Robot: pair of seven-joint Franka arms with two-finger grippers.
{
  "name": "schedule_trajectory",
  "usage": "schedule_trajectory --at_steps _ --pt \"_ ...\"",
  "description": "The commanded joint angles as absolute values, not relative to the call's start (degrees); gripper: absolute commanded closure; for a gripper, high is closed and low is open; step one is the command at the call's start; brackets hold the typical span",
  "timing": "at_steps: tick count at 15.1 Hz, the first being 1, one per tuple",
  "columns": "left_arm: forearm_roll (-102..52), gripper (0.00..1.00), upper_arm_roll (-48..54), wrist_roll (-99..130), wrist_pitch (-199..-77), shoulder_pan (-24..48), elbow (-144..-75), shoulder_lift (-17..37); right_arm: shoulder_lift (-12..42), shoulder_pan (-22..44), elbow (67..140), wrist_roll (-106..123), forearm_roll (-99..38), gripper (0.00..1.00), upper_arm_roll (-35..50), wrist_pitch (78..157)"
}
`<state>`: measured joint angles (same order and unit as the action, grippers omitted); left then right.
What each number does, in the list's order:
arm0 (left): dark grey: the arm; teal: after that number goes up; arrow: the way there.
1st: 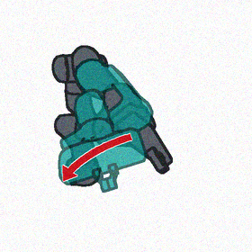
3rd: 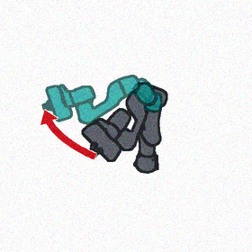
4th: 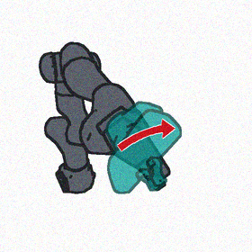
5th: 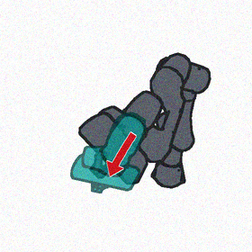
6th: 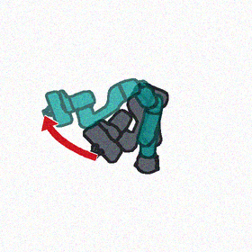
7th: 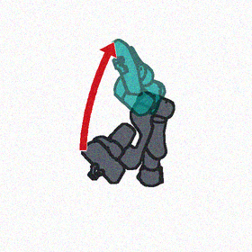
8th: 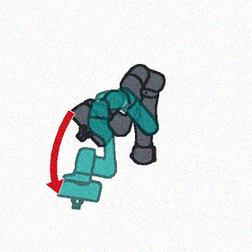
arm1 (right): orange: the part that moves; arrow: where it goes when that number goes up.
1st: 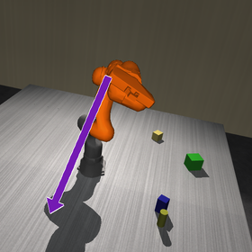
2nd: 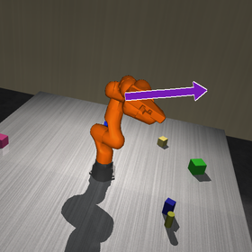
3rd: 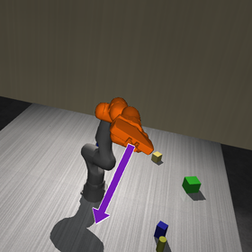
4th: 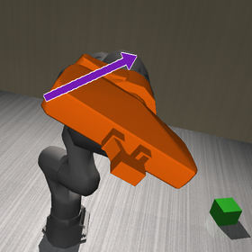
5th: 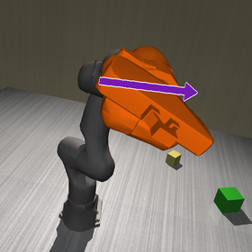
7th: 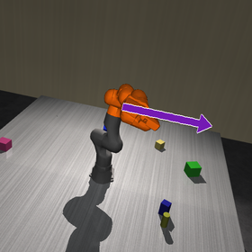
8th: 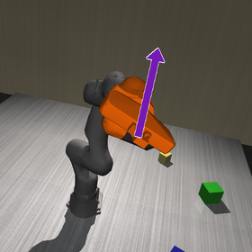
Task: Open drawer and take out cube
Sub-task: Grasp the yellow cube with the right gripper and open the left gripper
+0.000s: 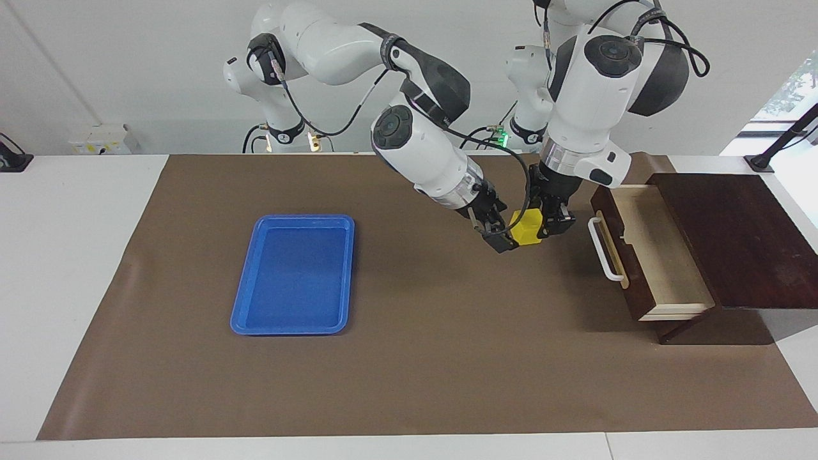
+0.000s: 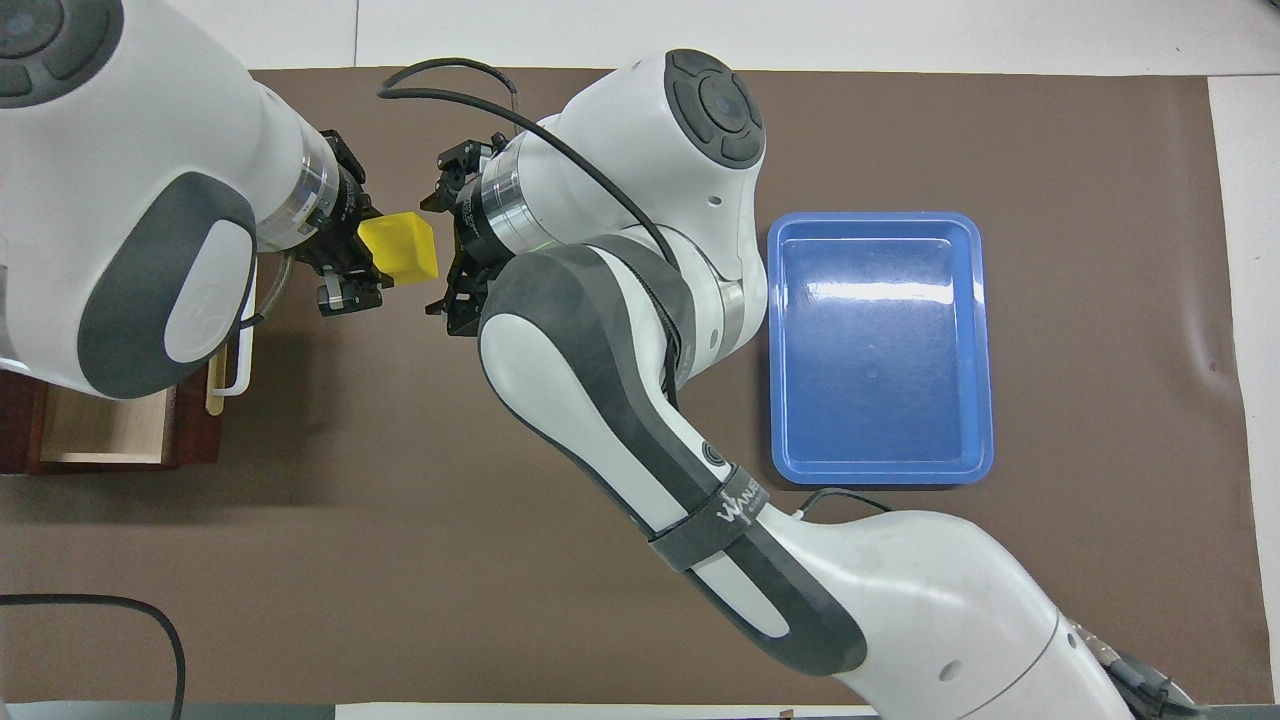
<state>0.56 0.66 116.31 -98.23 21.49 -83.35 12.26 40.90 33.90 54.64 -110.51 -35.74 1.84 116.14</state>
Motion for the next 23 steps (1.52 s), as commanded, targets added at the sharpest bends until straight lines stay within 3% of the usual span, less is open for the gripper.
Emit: schedule_trajectory --at_steps 1,9,10,11,12,23 --pt "-0.26 1.00 0.18 116.54 -98.70 22.15 -84.81 10.99 42.10 34.97 52.56 -111.88 -34.89 0.00 2.37 116.54" --pt "-1.22 1.00 0.18 116.81 -96.42 22.24 -84.99 10.64 41.92 35.42 52.73 -111.88 -34.80 0.02 2.02 116.63" --pt "-1.49 1.00 0.18 116.81 -96.24 22.24 -84.99 10.63 41.92 35.51 52.73 -111.88 -34.80 0.18 2.02 116.63" --pt "-1.49 1.00 0.18 116.81 -95.98 22.24 -84.99 10.55 41.84 35.51 52.82 -111.97 -34.80 0.62 2.11 116.63" --pt "-1.49 1.00 0.18 116.81 -96.06 22.24 -84.99 10.55 41.75 35.42 52.82 -111.97 -34.89 1.00 2.20 116.63" --pt "-1.49 1.00 0.09 116.63 -96.24 22.15 -85.34 10.55 41.48 35.24 52.73 -111.18 -34.72 1.00 1.85 116.46"
